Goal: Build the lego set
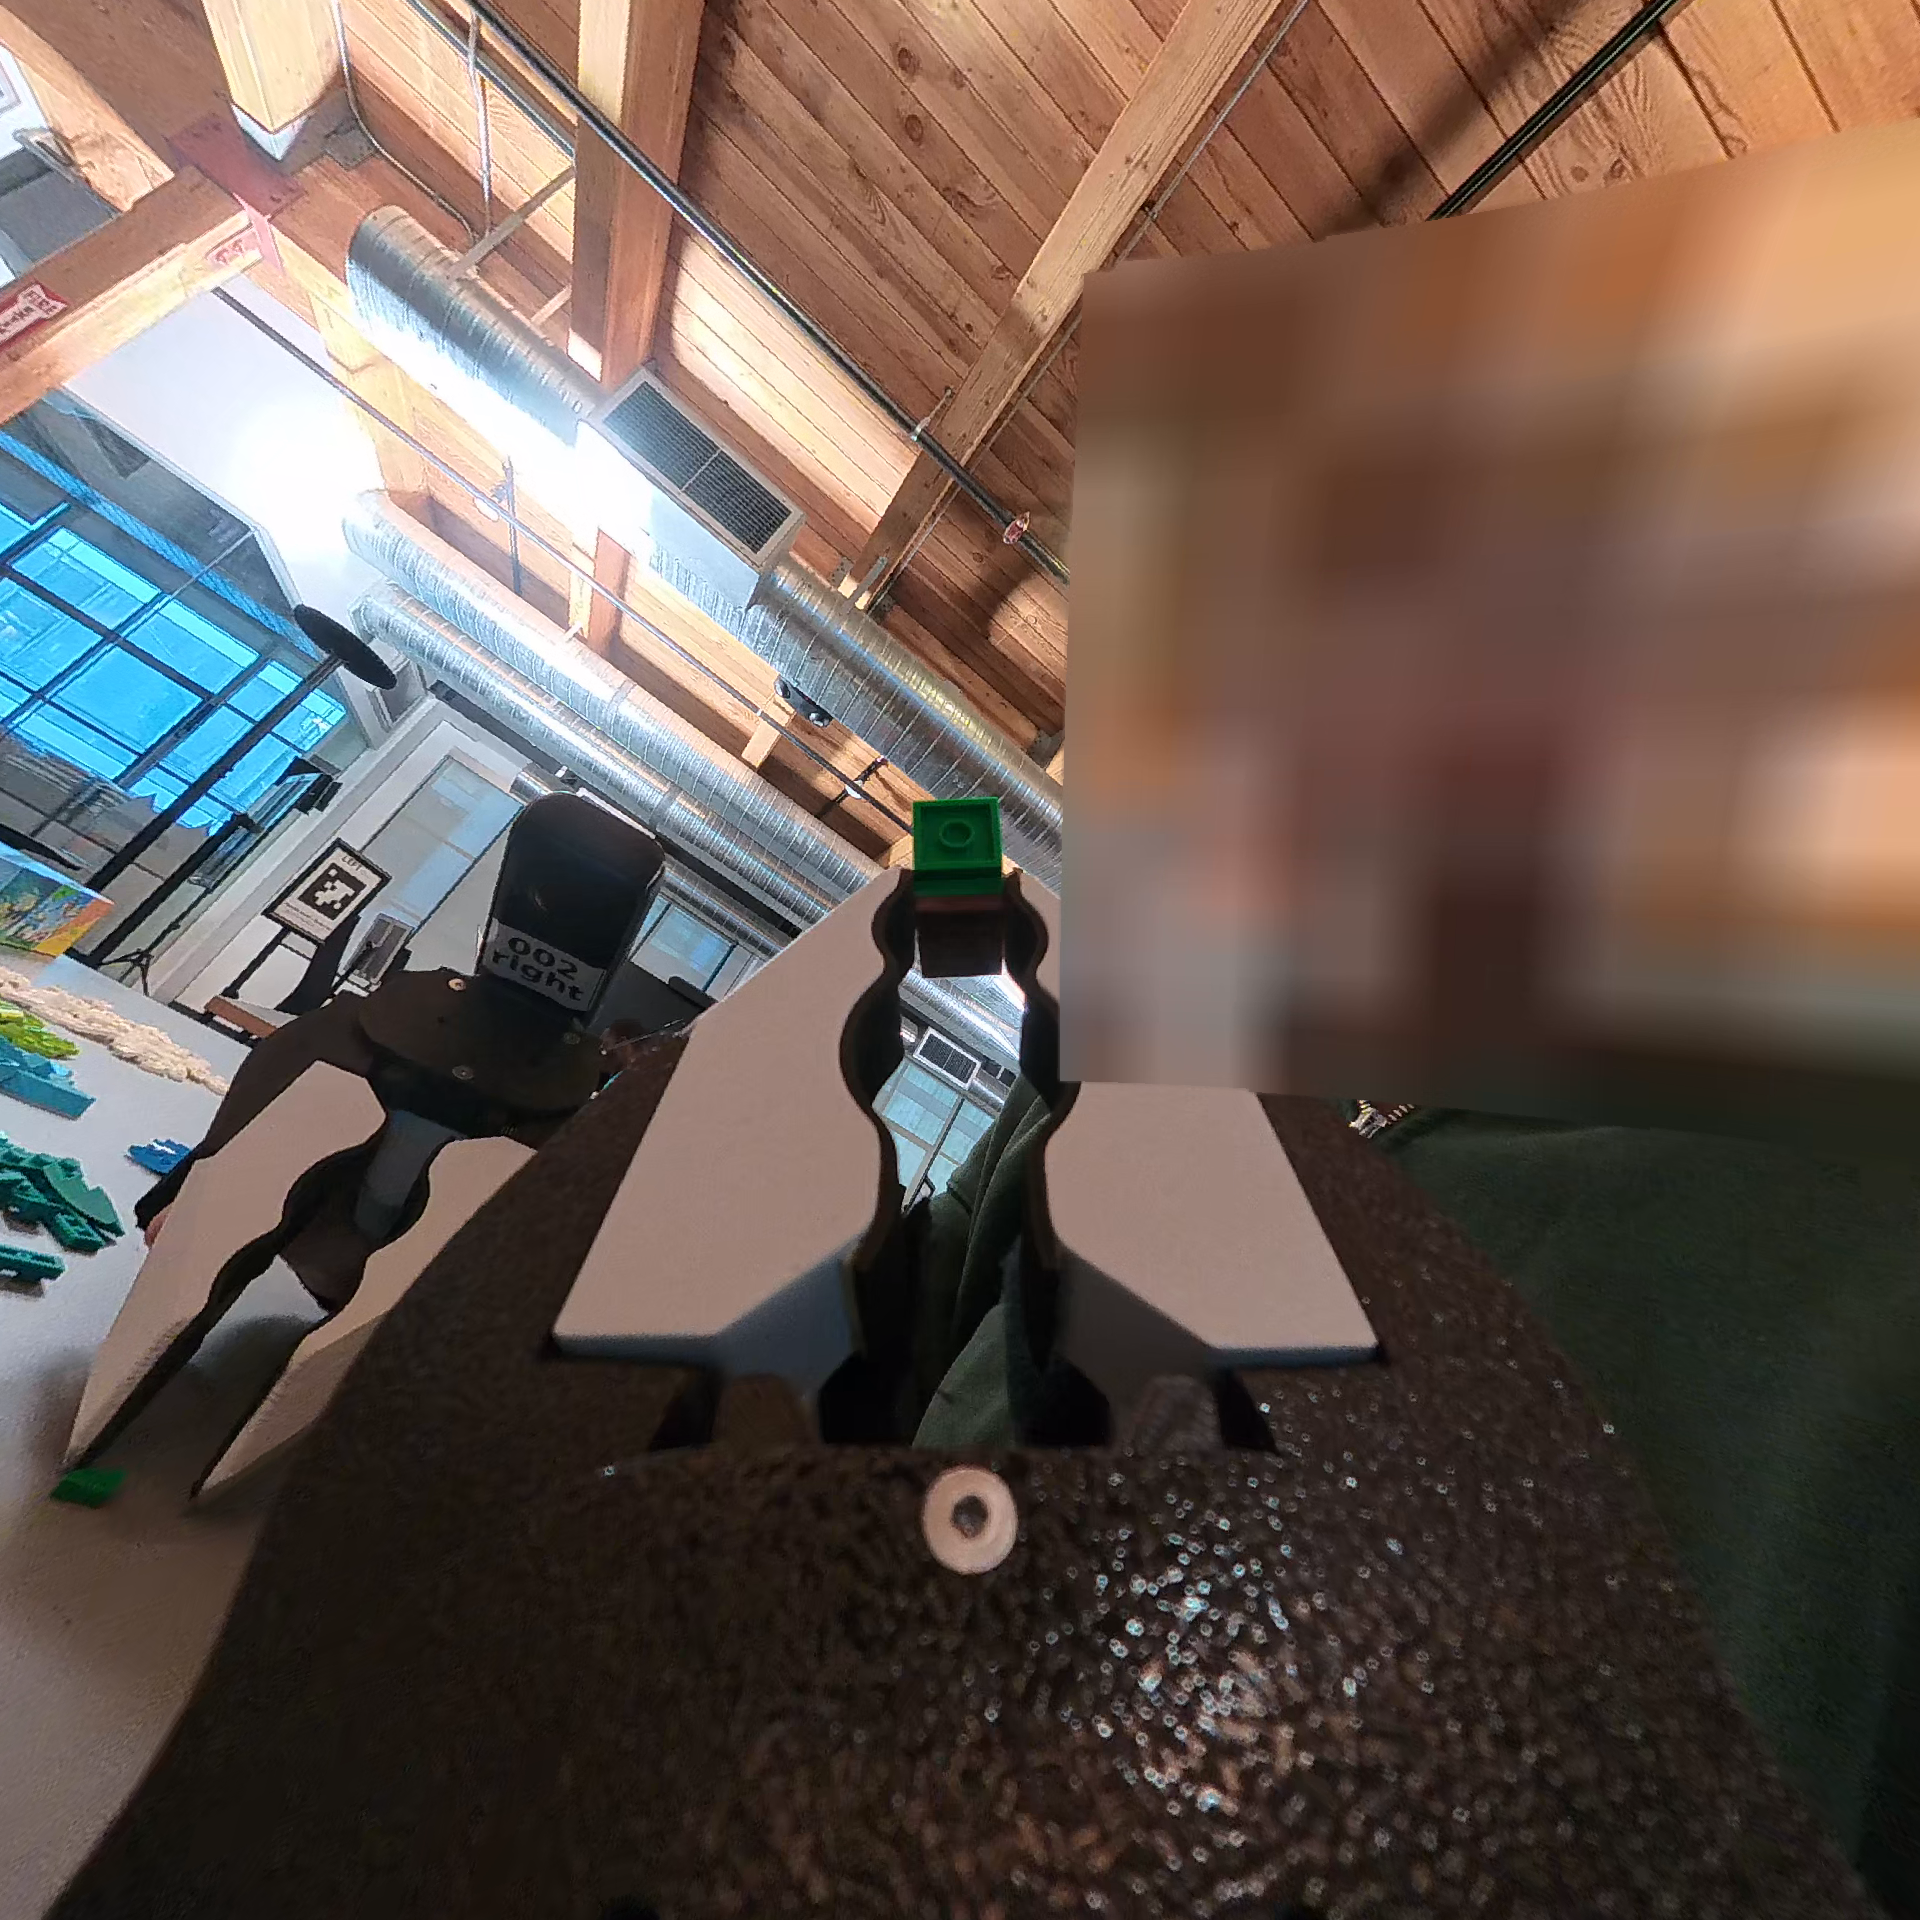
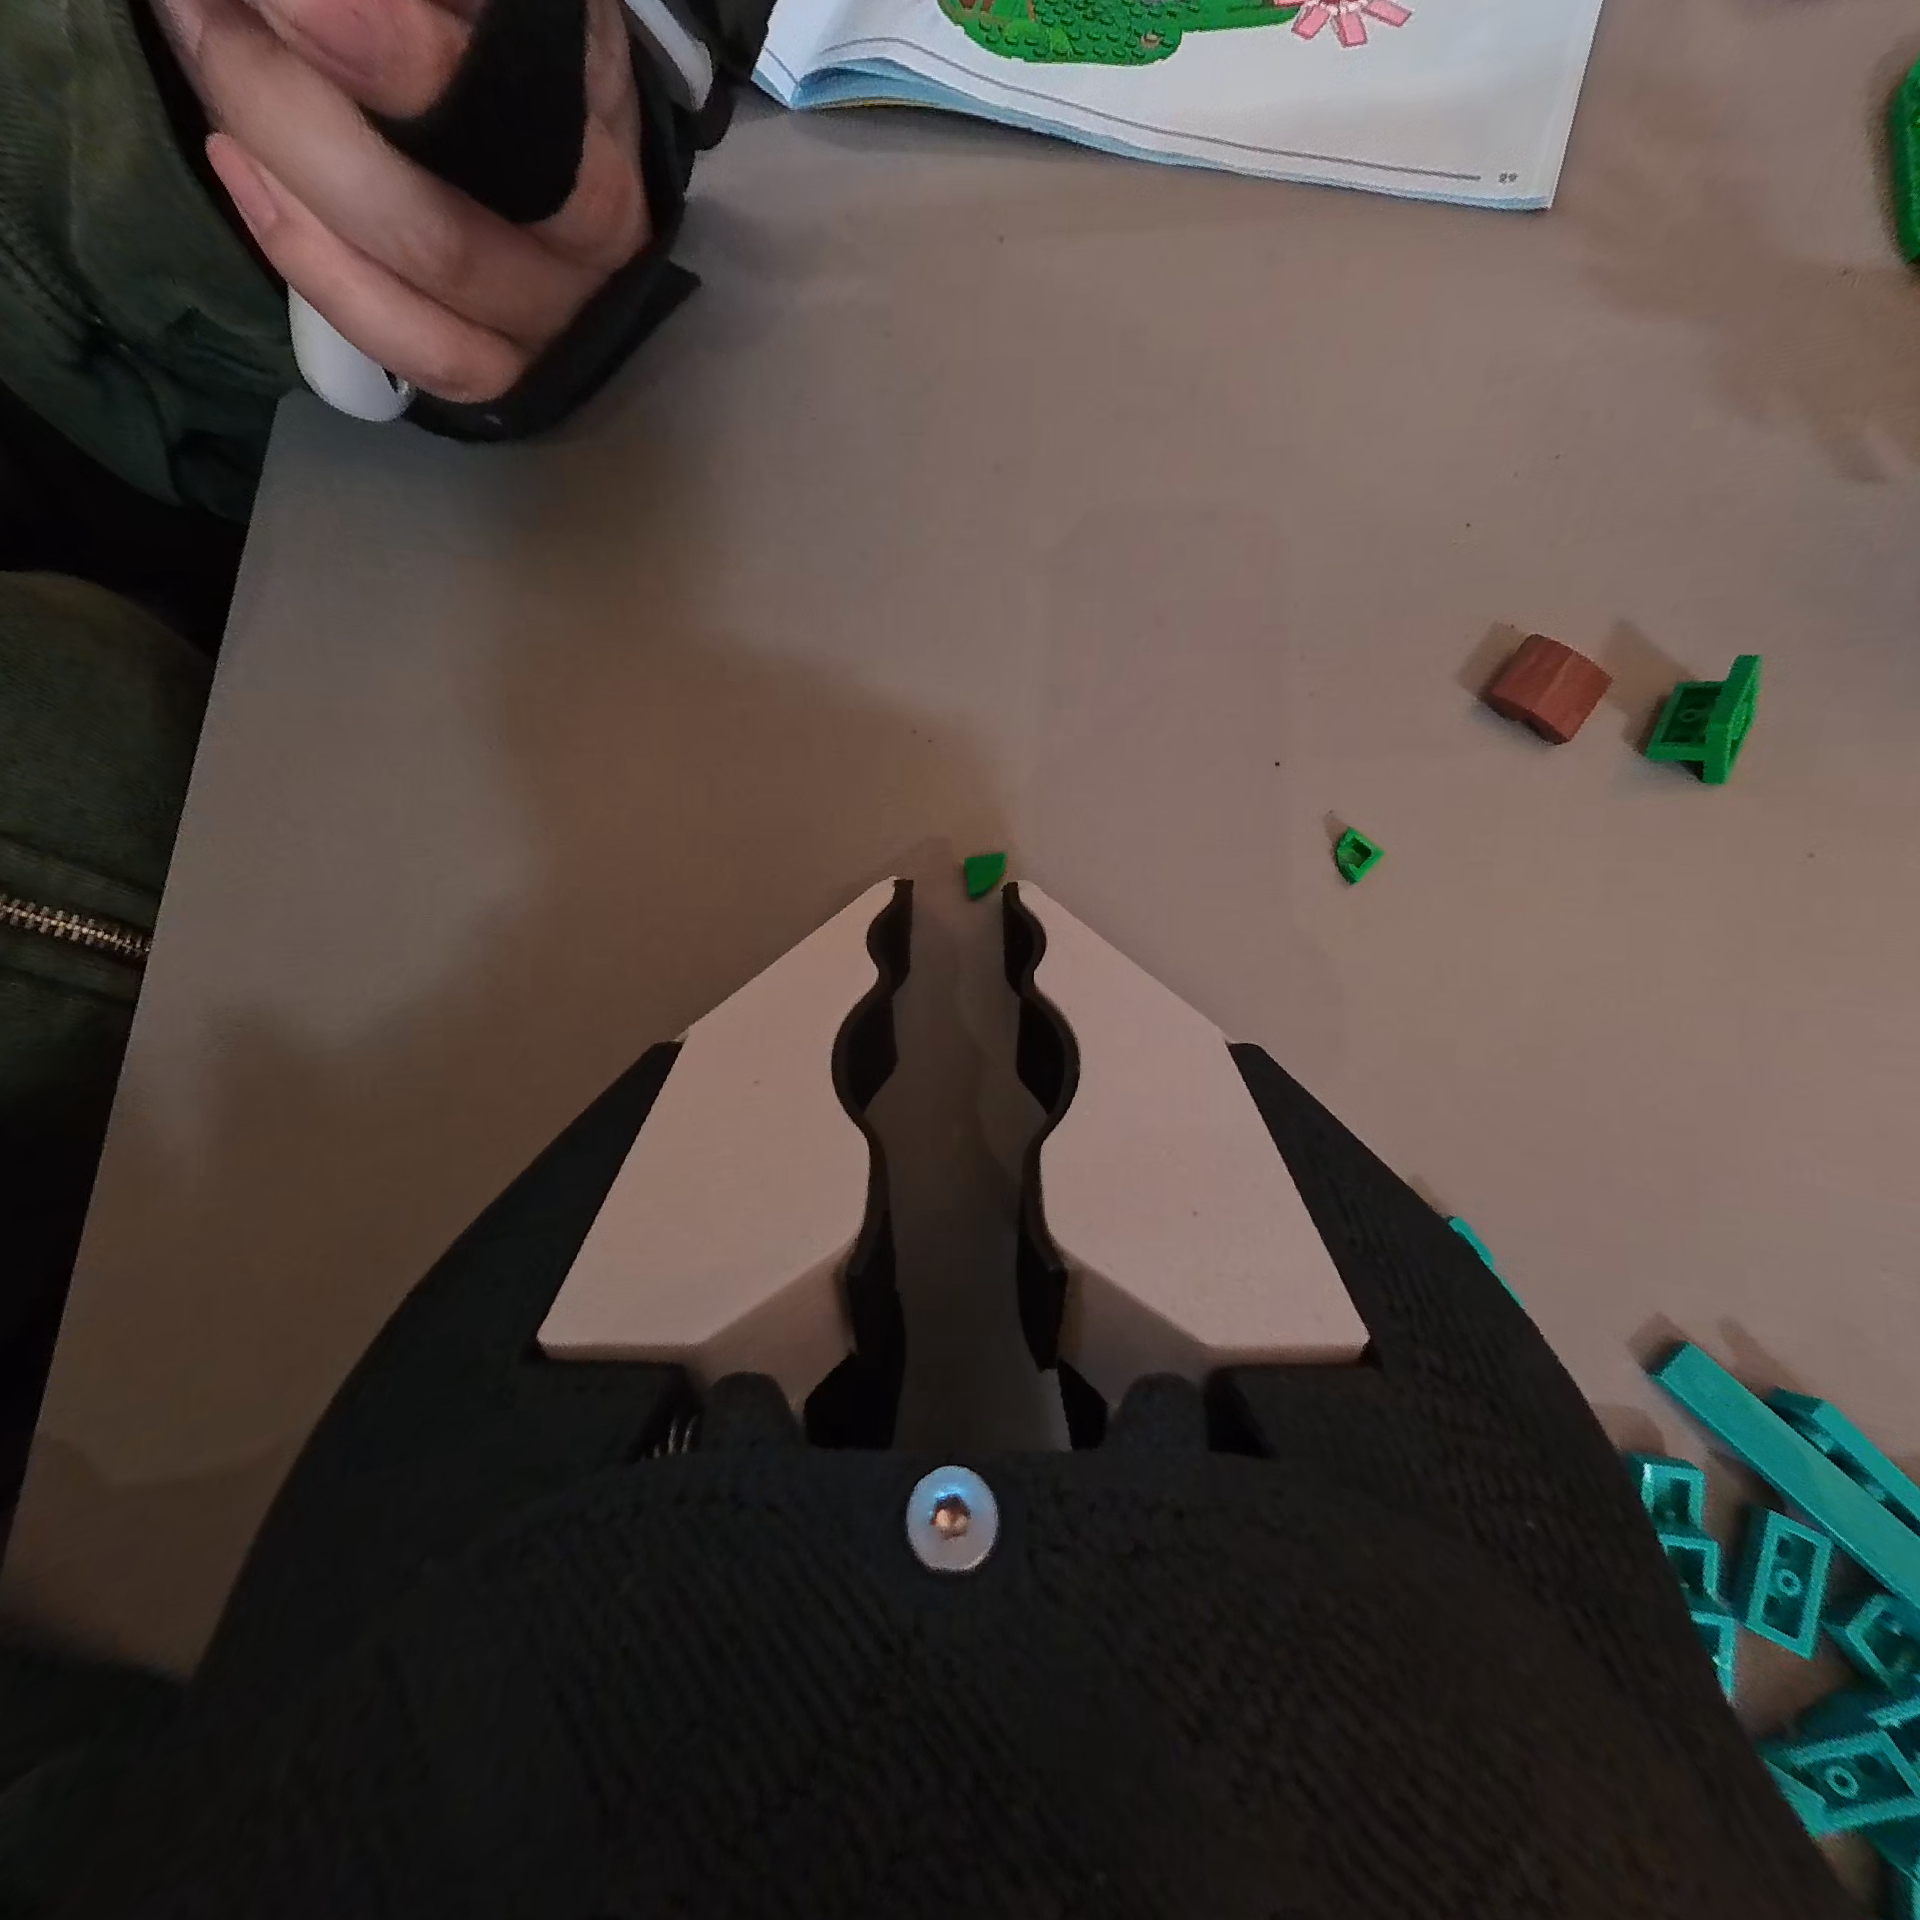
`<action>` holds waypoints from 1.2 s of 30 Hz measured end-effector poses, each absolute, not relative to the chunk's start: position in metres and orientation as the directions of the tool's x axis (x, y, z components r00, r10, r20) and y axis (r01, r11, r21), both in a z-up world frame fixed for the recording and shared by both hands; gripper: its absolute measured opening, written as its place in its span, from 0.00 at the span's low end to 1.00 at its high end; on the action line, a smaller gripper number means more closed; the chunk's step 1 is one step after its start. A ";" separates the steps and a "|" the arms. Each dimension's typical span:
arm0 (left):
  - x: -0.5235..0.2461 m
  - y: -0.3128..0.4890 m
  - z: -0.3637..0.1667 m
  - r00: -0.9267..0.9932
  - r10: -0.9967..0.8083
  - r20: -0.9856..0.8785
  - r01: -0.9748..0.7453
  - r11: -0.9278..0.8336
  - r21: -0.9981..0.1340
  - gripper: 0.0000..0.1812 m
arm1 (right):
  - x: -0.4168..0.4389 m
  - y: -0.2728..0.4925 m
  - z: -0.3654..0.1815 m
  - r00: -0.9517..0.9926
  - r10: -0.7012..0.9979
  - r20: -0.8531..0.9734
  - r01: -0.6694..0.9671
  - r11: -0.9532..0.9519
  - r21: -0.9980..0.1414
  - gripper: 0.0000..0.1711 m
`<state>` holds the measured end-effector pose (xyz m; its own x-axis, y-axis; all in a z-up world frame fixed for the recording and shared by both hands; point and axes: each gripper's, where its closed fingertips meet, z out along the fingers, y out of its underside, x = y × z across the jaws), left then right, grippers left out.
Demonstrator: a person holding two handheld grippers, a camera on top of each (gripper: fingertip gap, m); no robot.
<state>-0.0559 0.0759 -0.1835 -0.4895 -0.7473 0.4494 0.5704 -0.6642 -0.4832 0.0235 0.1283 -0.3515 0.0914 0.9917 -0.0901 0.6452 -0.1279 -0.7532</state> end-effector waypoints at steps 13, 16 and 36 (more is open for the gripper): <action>-0.052 0.076 -0.184 -0.360 -0.832 0.423 0.605 -0.553 -0.573 0.08 | 0.022 0.131 -0.352 0.101 0.992 -0.071 0.642 -0.119 -0.758 0.07; -0.050 0.076 -0.185 -0.248 -0.889 0.386 0.622 -0.452 -0.640 0.08 | 0.022 0.132 -0.352 0.101 0.992 -0.069 0.638 -0.118 -0.761 0.07; -0.060 0.084 -0.183 -0.143 -0.922 0.359 0.682 -0.355 -0.639 0.08 | 0.018 0.134 -0.353 0.094 0.995 -0.026 0.632 -0.080 -0.771 0.03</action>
<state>-0.0597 0.0837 -0.1829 -0.1431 -0.9223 0.3591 0.6821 -0.3548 -0.6394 0.0184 0.1339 -0.3526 0.0940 0.9952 -0.0260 0.6322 -0.0798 -0.7707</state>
